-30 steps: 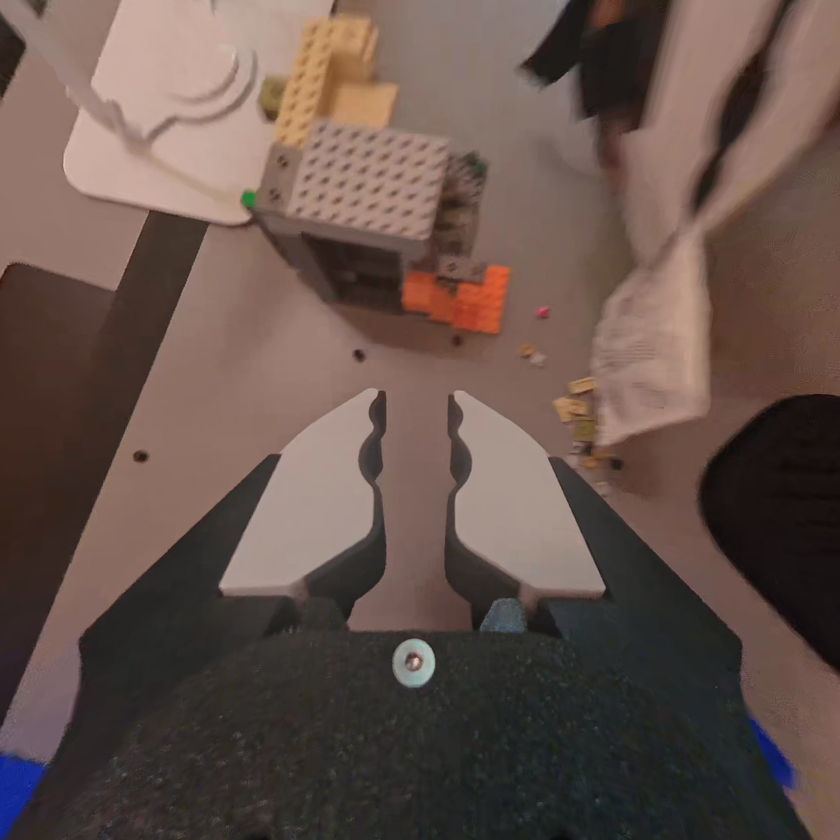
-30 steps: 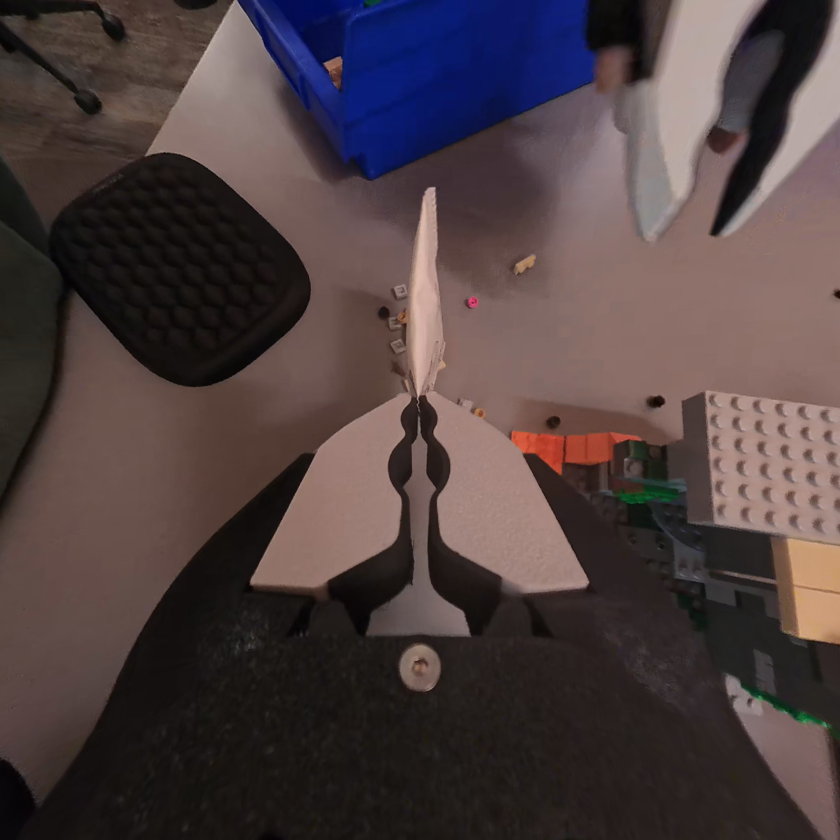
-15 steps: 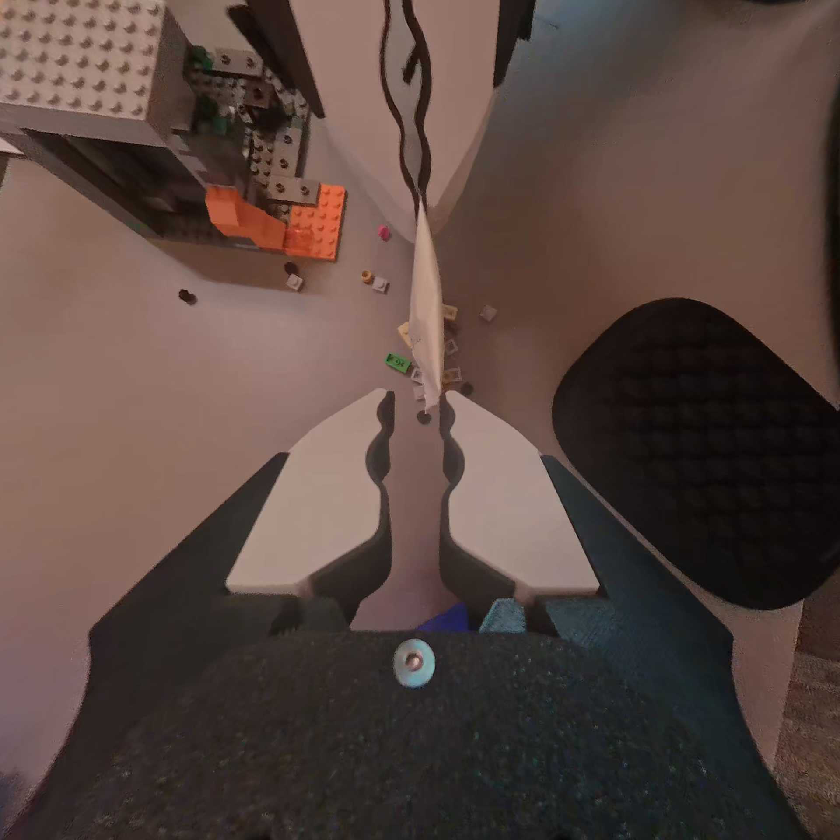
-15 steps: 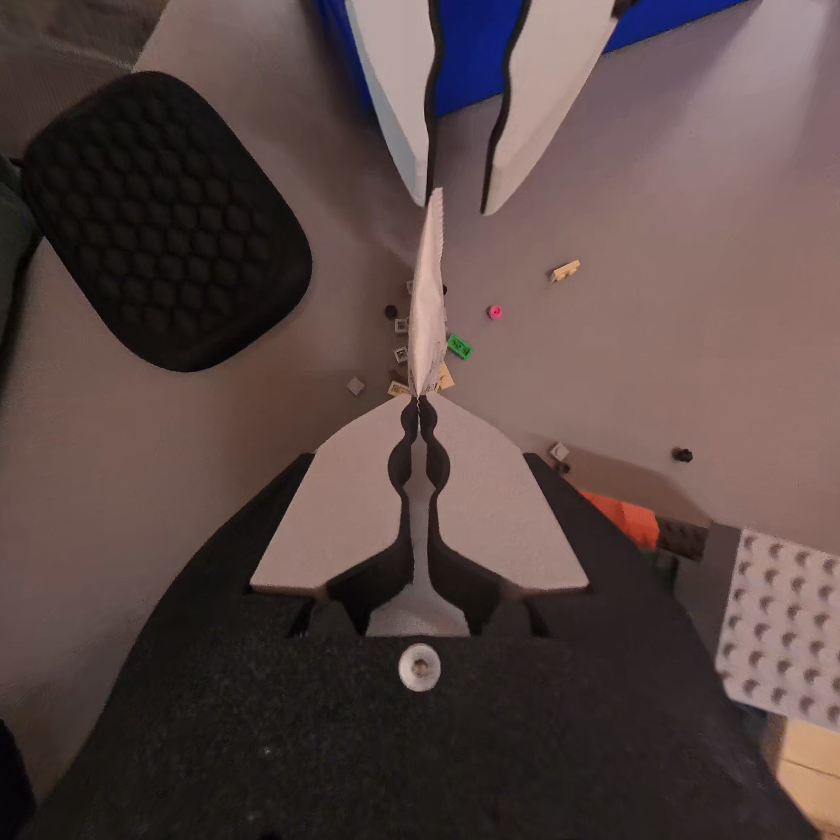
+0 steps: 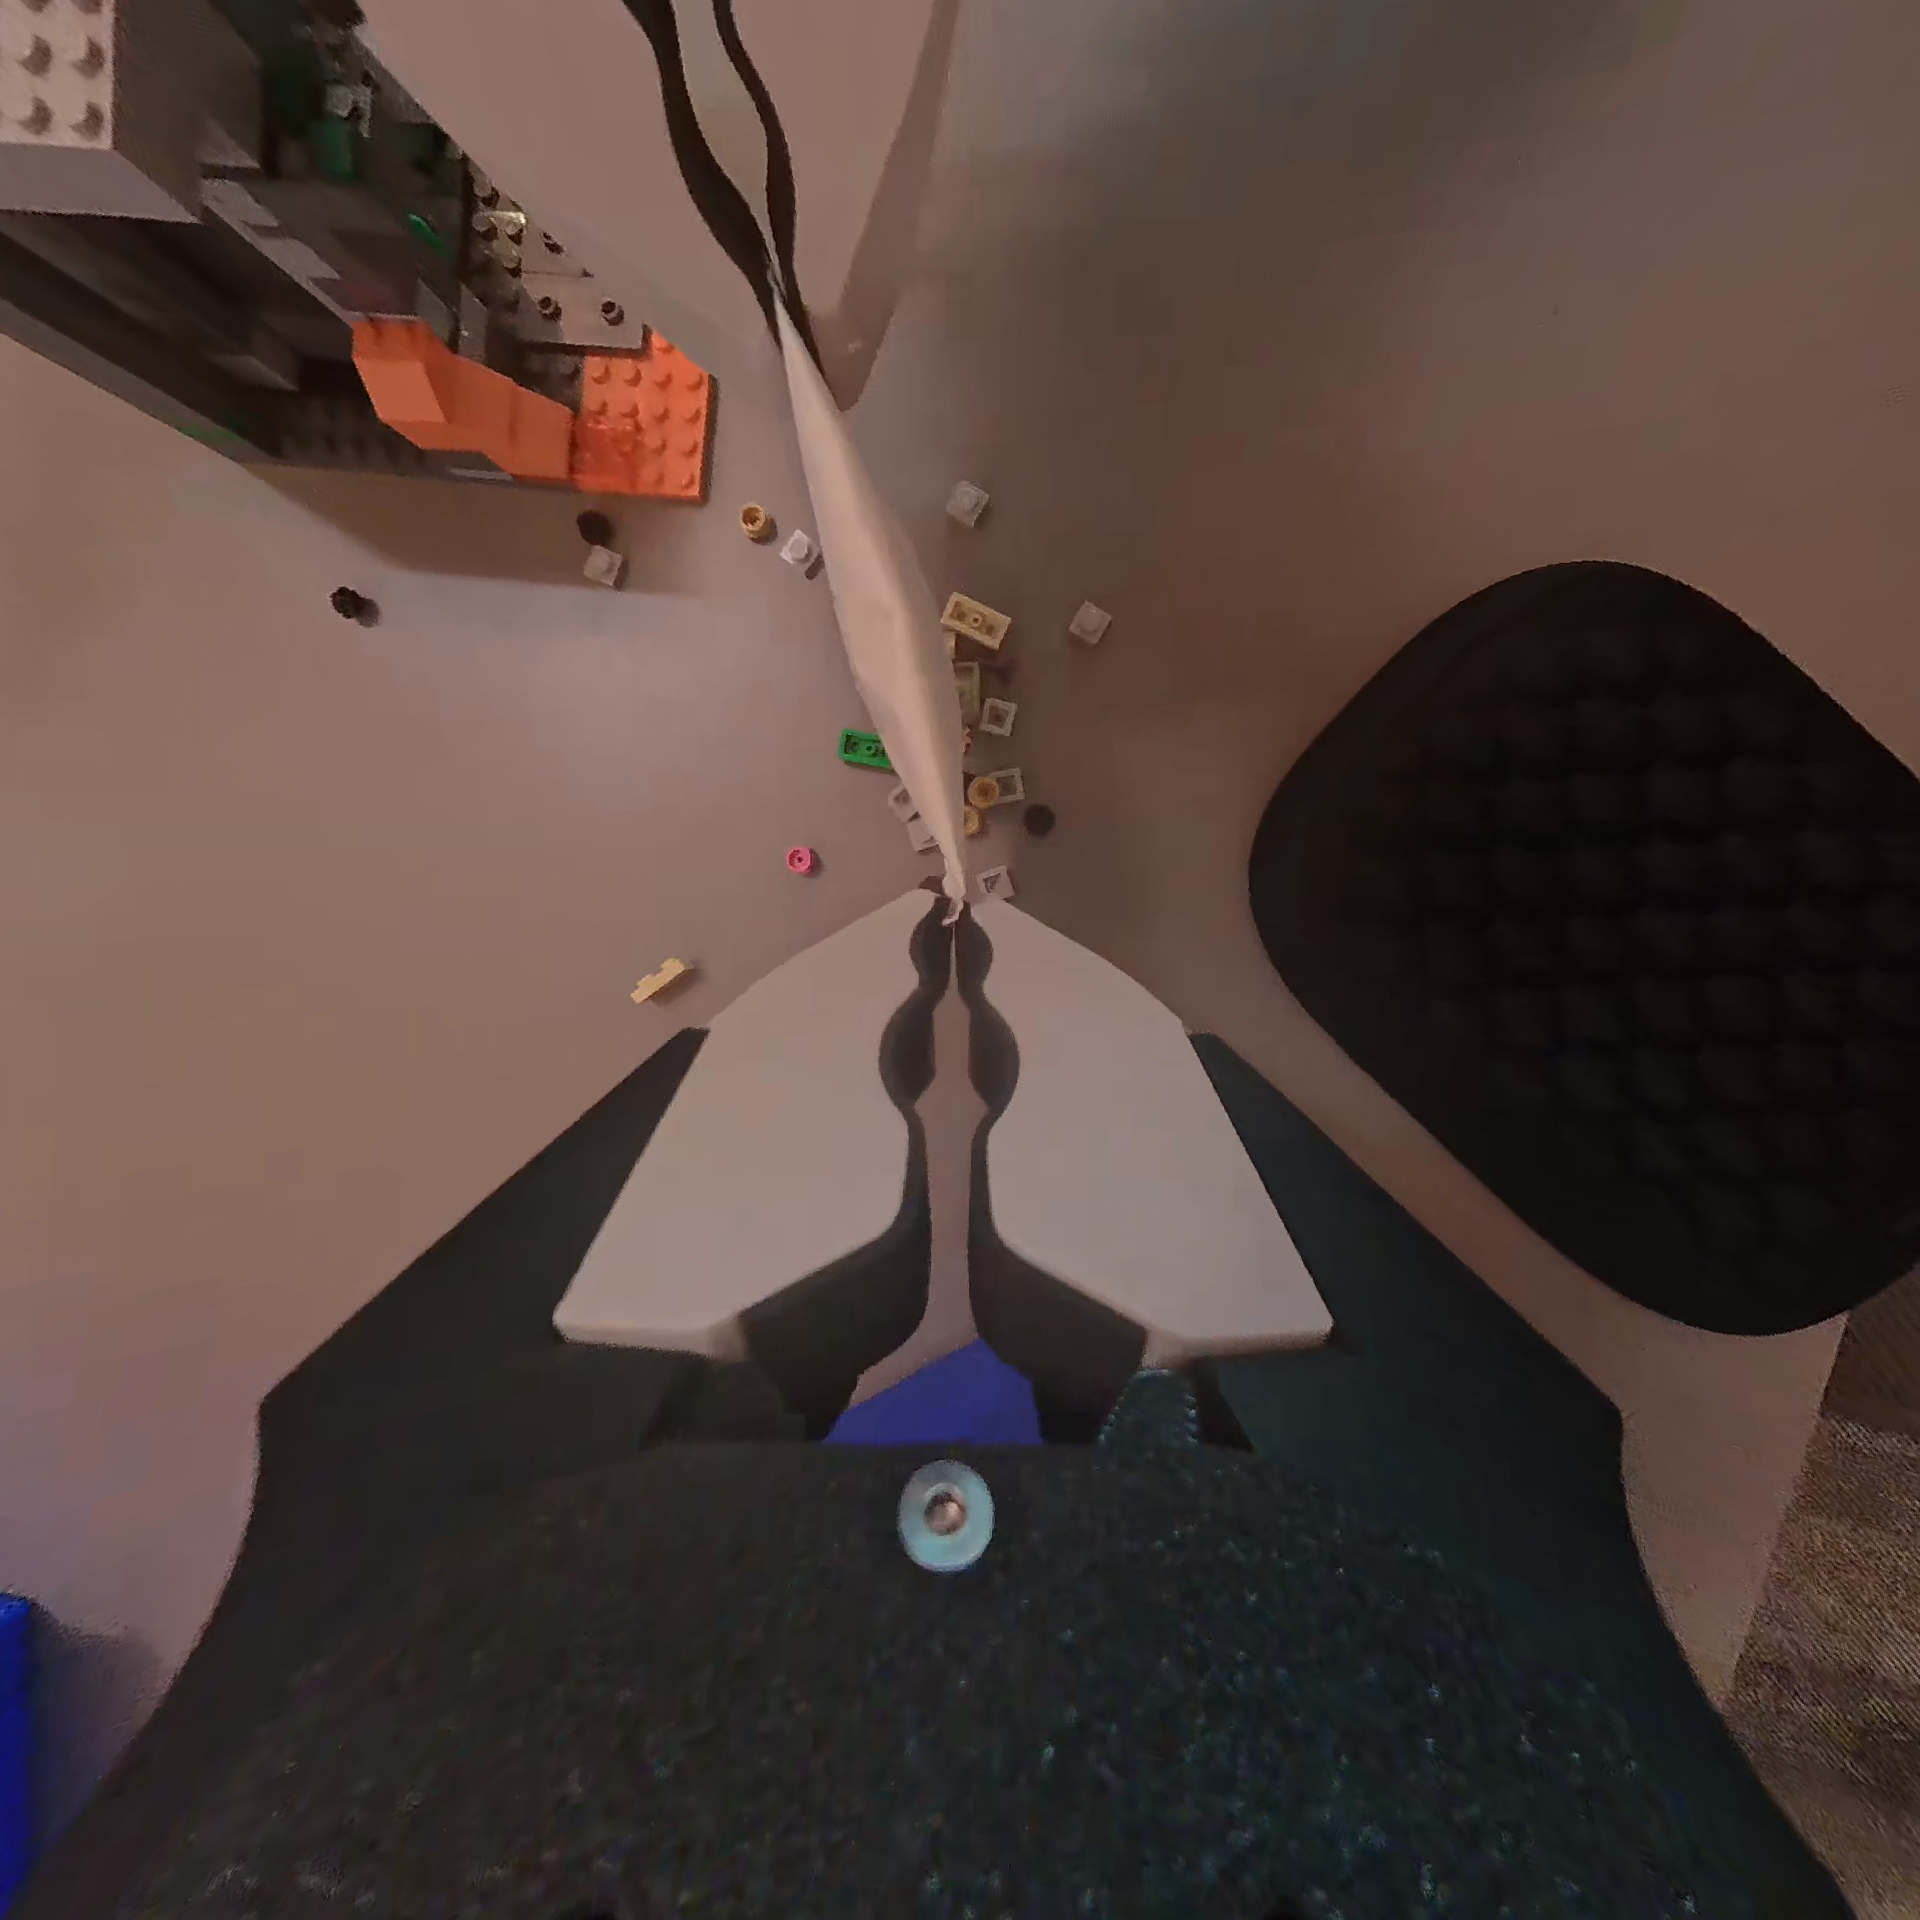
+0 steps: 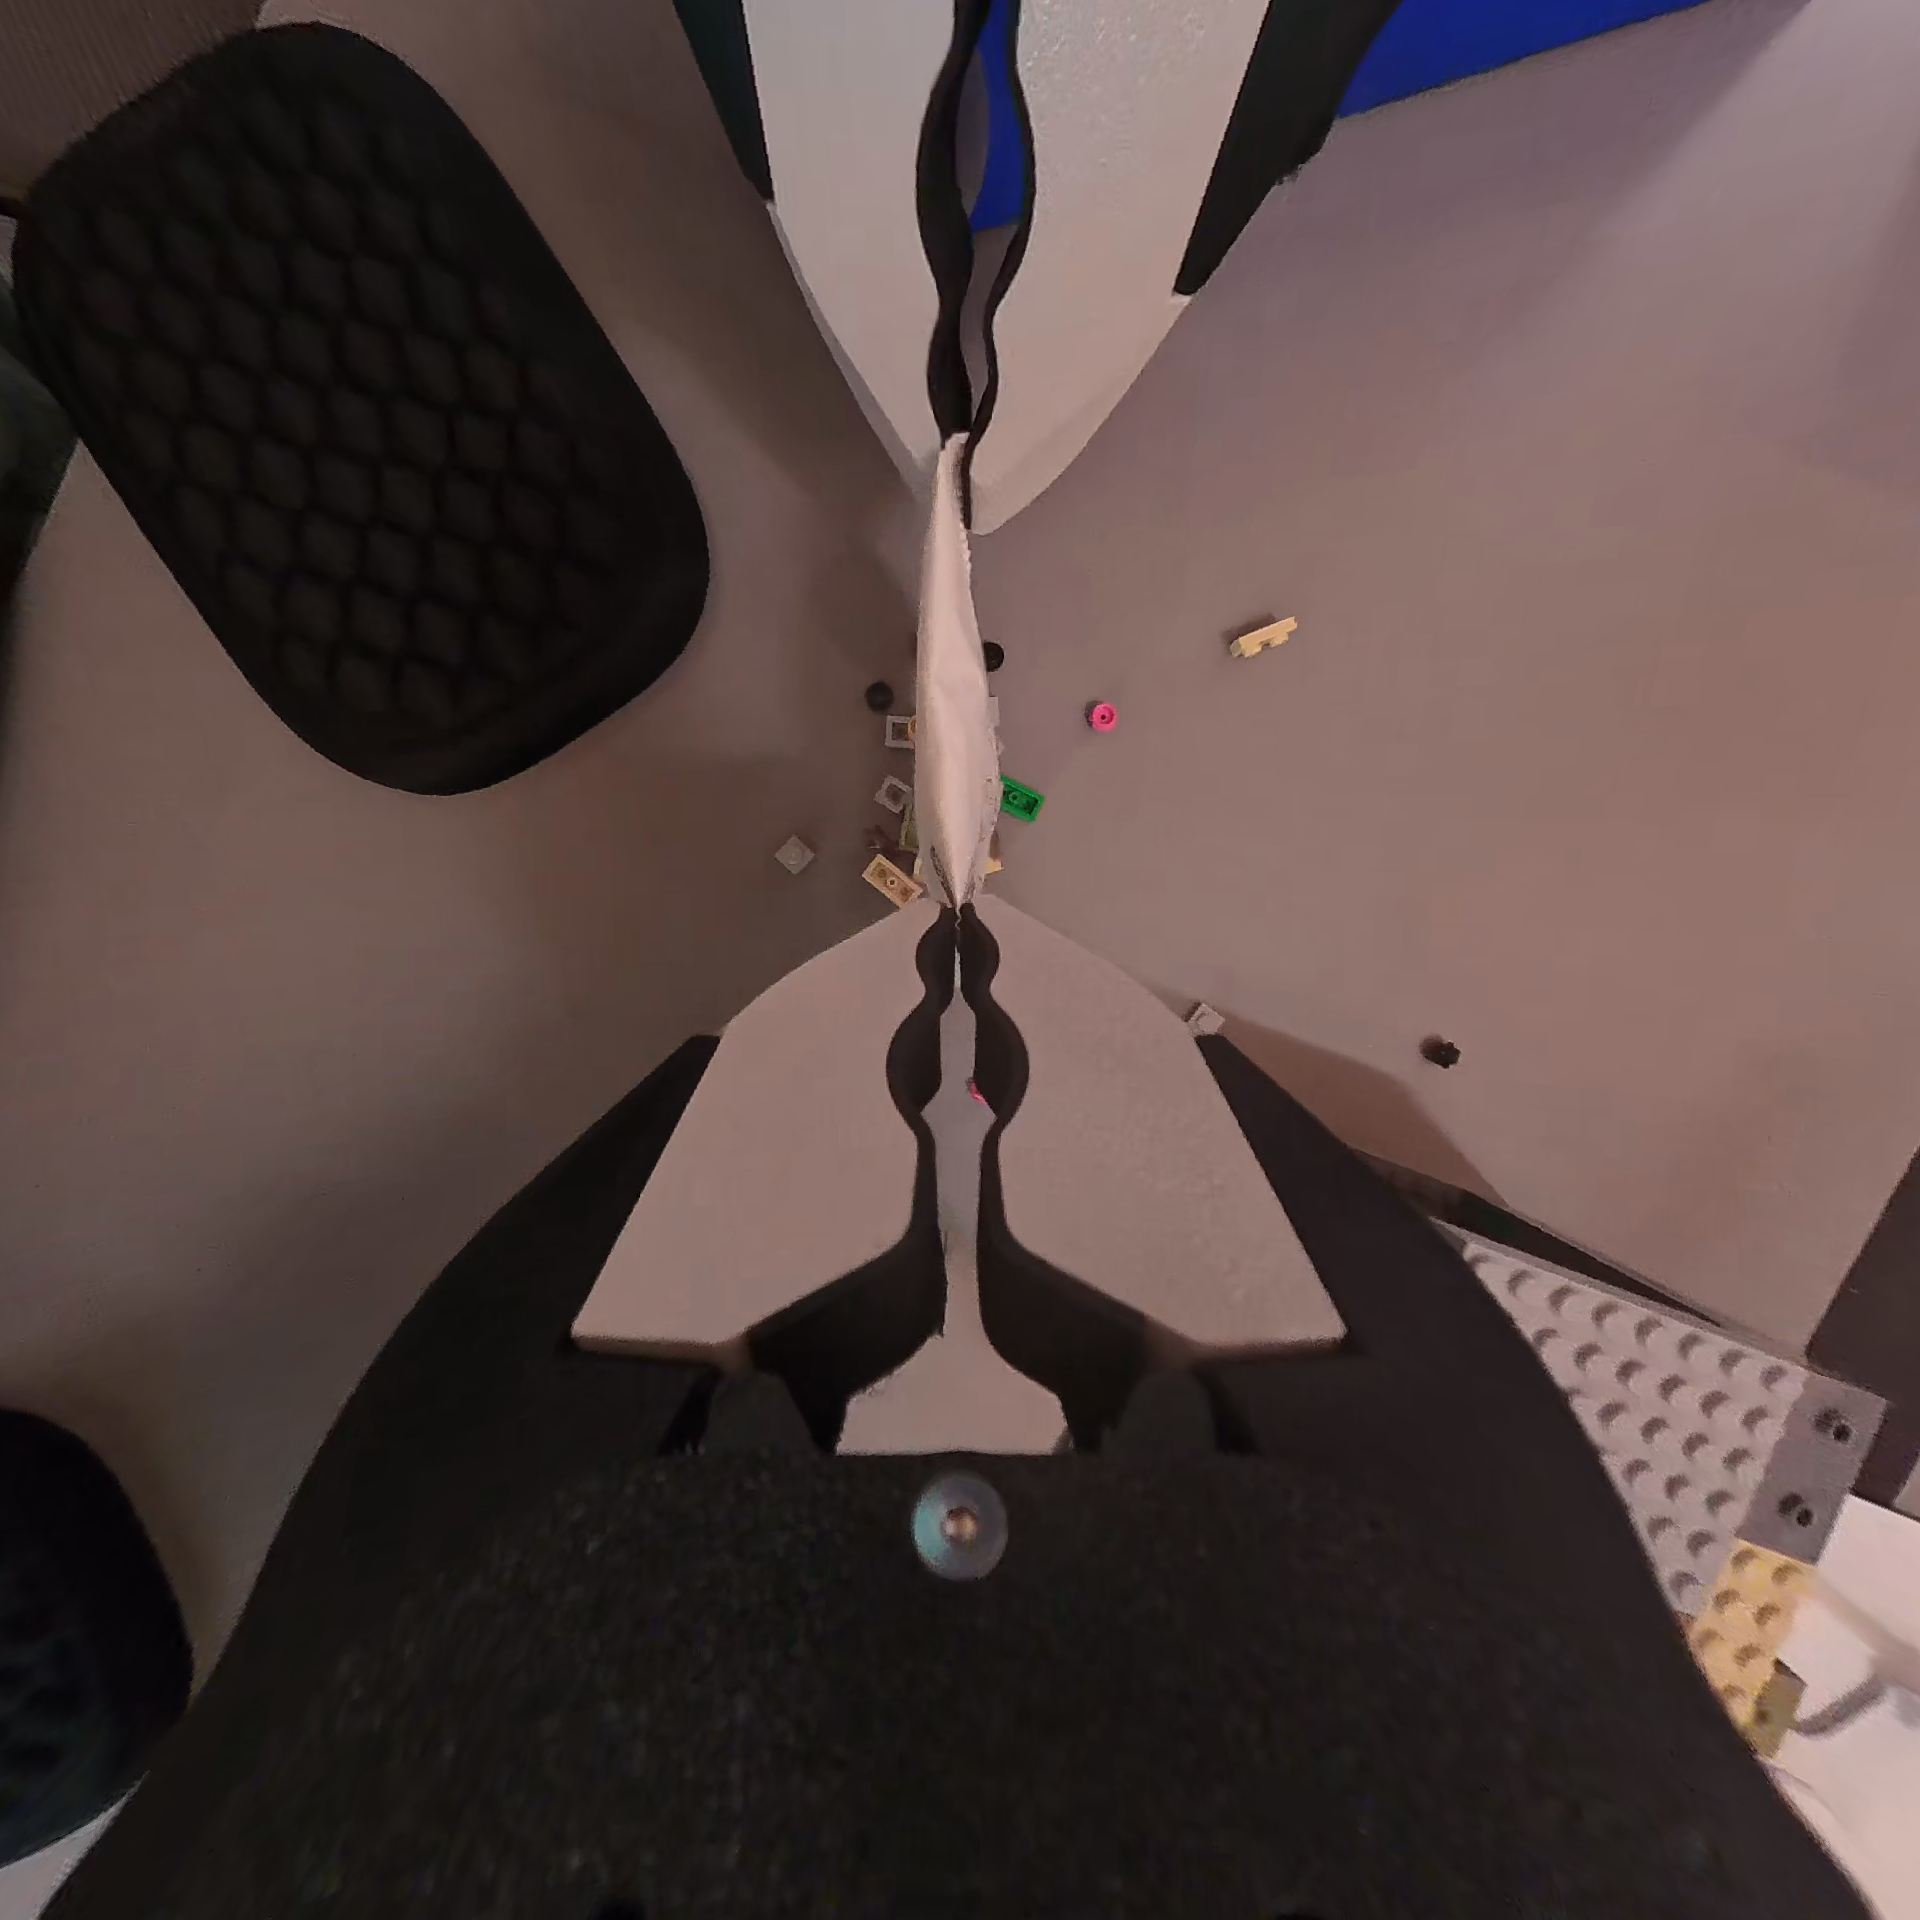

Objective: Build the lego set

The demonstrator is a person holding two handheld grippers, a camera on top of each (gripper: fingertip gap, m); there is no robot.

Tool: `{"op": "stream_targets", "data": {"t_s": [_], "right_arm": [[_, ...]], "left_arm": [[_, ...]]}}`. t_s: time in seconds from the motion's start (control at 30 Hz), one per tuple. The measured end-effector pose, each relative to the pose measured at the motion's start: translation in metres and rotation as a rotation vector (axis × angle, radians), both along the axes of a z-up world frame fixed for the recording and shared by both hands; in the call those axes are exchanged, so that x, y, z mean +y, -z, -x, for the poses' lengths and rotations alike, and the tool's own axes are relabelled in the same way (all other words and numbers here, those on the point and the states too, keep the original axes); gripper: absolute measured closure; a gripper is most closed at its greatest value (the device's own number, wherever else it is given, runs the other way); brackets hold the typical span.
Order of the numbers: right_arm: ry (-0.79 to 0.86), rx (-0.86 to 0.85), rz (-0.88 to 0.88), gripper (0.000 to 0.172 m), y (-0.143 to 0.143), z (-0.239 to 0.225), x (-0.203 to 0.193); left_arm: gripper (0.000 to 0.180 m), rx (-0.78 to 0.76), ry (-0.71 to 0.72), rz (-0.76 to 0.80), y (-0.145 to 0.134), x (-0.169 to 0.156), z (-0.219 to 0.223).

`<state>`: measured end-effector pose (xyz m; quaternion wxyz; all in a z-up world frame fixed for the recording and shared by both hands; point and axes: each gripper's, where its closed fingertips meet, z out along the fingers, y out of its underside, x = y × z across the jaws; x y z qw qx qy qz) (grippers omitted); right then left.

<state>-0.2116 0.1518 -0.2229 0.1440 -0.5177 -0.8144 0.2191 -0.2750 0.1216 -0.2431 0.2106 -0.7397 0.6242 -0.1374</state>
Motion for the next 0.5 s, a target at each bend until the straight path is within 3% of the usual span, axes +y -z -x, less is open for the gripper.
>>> {"op": "stream_targets", "data": {"t_s": [0.23,0.5], "right_arm": [[0.023,0.015,0.022,0.172,-0.006,-0.001,-0.002],[0.047,0.028,0.037,0.172,-0.005,-0.001,-0.004]], "left_arm": [[0.18,-0.102,-0.023,-0.023,-0.009,-0.002,-0.007],[0.18,-0.095,-0.094,-0.051,-0.011,0.008,-0.006]]}}
